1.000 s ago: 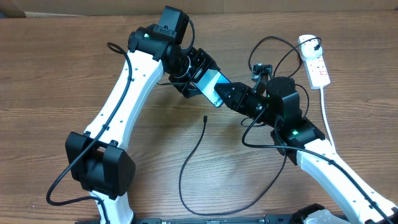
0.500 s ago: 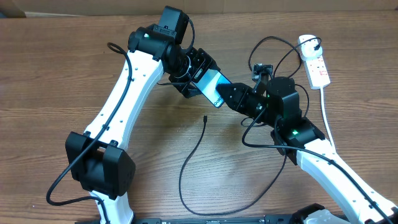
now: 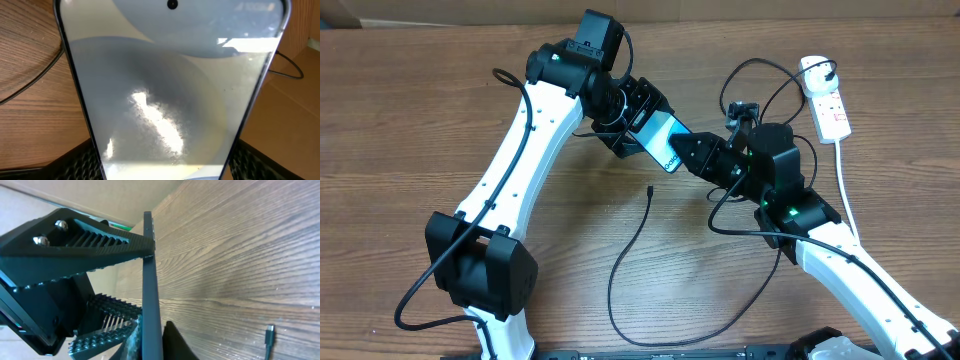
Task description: Plug charger to phone and switch on socket
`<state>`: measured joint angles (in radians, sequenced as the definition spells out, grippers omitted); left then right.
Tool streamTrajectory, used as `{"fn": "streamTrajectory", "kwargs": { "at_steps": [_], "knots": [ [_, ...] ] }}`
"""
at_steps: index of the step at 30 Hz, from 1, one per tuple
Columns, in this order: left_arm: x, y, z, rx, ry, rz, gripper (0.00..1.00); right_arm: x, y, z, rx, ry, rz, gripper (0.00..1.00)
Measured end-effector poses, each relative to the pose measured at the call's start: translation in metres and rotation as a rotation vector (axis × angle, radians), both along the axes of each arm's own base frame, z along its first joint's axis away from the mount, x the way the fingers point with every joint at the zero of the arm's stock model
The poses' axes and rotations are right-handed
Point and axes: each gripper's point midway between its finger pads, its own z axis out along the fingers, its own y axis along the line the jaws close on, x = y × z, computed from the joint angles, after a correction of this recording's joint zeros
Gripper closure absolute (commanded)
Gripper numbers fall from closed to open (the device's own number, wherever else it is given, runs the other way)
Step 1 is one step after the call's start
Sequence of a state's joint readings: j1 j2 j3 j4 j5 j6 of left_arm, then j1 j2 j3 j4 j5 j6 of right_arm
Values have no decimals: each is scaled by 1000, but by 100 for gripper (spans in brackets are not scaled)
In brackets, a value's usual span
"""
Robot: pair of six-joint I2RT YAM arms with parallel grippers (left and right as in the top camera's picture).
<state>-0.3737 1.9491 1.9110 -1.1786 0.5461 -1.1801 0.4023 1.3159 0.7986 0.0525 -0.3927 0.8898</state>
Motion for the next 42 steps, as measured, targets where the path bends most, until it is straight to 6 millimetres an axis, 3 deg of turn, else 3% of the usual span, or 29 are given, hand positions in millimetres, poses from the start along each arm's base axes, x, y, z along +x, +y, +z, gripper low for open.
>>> {"fn": "streamTrajectory", "kwargs": {
  "at_steps": [5,8,13,17,21,24,26,28,33,37,40,42],
  "knots": [
    [0,-1,1,-6,2,-2,19,1,-1,-2,-2,7,-7,96],
    [0,-2,1,-12,5,1,0,1,-1,-3,-3,11,-9,96],
    [0,-1,1,-10,5,6,0,1,0,-4,1,21,-14,96],
    [8,12,-7,80,-41,23,0,4,-5,-8,-2,43,-57,96],
    [17,29,-14,197,-114,8,0,6,-21,-27,-24,148,-166,96],
    [21,38,-17,261,-161,-28,0,12,-33,-30,1,179,-217,96],
    [19,46,-13,299,-185,-39,0,16,-42,-28,18,187,-235,96],
    [16,54,8,327,-255,-50,0,20,-49,-27,40,195,-242,96],
    [-25,91,72,414,-379,-30,0,24,-57,-16,116,200,-211,96],
    [-84,126,124,459,-464,-24,0,23,-56,-4,198,211,-167,96],
    [-119,148,132,513,-452,-34,0,21,-51,5,248,216,-127,96],
    [-128,158,128,550,-454,-25,0,18,-47,9,270,219,-98,96]
  ]
}}
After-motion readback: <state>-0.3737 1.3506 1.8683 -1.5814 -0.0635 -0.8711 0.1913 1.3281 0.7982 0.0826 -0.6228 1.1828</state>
